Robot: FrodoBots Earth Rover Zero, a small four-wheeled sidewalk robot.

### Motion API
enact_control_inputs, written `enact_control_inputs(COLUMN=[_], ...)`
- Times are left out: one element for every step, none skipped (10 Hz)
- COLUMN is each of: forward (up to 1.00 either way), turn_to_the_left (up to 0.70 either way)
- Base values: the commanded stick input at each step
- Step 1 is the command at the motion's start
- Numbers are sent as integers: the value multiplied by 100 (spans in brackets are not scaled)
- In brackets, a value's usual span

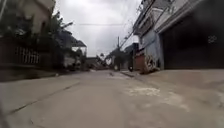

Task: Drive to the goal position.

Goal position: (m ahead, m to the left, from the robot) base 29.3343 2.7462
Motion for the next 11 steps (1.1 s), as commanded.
enact_control_inputs(forward=[70, 70, 70, 70, 70, 70, 70, 70, 70, 70, 70], turn_to_the_left=[3, 3, 2, 2, 3, 2, 2, 3, 3, 3, 2])
